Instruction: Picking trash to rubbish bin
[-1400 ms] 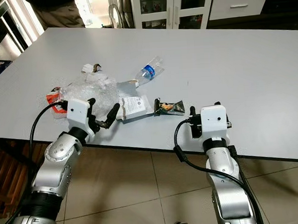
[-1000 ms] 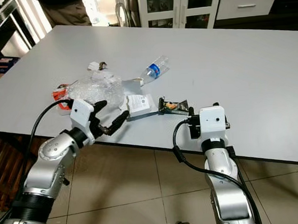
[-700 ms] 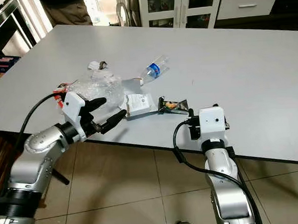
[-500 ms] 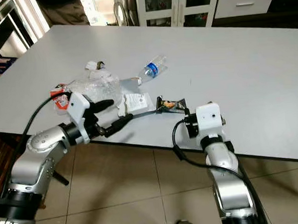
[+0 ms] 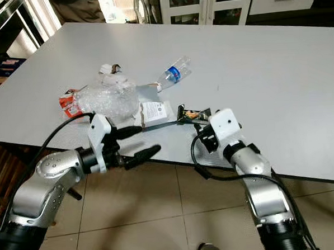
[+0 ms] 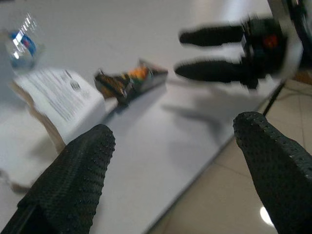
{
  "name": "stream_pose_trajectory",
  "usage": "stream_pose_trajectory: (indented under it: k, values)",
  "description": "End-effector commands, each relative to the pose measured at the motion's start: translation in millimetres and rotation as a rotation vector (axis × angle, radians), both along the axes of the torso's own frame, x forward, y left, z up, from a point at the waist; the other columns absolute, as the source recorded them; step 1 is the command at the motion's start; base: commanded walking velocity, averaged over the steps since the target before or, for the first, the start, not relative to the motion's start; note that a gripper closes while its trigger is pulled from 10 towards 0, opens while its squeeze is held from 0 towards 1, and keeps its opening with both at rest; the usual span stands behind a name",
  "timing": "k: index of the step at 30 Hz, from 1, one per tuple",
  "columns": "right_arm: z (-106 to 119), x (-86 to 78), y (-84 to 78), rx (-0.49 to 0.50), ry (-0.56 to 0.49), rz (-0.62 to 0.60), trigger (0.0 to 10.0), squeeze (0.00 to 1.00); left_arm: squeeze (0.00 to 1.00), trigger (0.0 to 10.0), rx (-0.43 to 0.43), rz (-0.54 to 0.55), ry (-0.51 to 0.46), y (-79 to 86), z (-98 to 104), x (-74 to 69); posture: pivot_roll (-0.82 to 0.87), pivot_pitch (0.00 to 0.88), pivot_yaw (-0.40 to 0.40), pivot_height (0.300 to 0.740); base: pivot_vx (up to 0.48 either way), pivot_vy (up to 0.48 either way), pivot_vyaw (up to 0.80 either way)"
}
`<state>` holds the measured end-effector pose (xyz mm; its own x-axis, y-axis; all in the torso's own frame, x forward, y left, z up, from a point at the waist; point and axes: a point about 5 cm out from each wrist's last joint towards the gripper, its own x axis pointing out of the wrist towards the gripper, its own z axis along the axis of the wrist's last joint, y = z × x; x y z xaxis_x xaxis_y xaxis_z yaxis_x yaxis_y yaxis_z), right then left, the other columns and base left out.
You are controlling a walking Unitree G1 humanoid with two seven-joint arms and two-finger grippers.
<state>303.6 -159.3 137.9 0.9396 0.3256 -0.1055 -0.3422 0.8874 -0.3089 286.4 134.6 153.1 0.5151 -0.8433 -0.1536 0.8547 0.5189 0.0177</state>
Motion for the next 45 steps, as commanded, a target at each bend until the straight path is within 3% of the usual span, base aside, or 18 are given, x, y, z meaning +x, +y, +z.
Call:
stream_pose_trajectory:
  k: [1,4,14,17,22,27,29,35,45]
  values:
    - [3,1.9,1.8,-0.005,-0.014,0.032,10.0,0.0,0.0,10.0,0.015,-0.048,-0.001,-1.2,4,-5.3,0.06,0.137,0.072,0.74,0.0,0.0,0.0]
    - [8,5.3,1.4,-0.01,-0.042,0.035,10.0,0.0,0.05,10.0,0.043,-0.069,-0.003,1.4,6,-7.2,0.06,0.136,0.07,0.74,0.0,0.0,0.0]
    - [13,6.1,3.4,-0.016,-0.093,0.039,10.0,0.0,0.03,10.0,0.062,-0.075,-0.008,4.3,10,-5.8,0.06,0.132,0.07,0.74,0.0,0.0,0.0]
    - [14,8.5,1.2,-0.066,-0.104,0.077,10.0,0.0,0.02,10.0,0.077,-0.08,-0.008,4.7,8,-6.3,0.06,0.132,0.07,0.74,0.0,0.0,0.0]
    - [11,24.1,-12.9,0.002,-0.021,0.082,10.0,0.0,0.0,10.0,0.073,-0.083,0.005,4.5,8,-9.0,0.07,0.137,0.069,0.74,0.0,0.0,0.0]
    - [7,31.7,-16.7,0.031,0.025,0.126,10.0,0.0,0.0,10.0,0.07,-0.081,0.019,5.6,7,-12.9,0.08,0.146,0.067,0.74,0.0,0.0,0.0]
    - [9,33.6,-12.4,0.007,0.038,0.221,10.0,0.0,0.0,10.0,0.074,-0.082,0.022,6.7,7,-15.9,0.1,0.158,0.067,0.74,0.0,0.0,0.0]
    - [9,38.2,-11.6,-0.004,0.087,0.345,10.0,0.0,0.0,10.0,0.077,-0.074,0.029,9.6,7,-18.8,0.11,0.171,0.062,0.74,0.0,0.0,0.0]
    - [9,49.6,-20.4,-0.031,0.149,0.41,10.0,0.0,0.0,10.0,0.07,-0.056,0.036,10.0,7,-24.4,0.13,0.189,0.051,0.74,0.0,0.0,0.0]
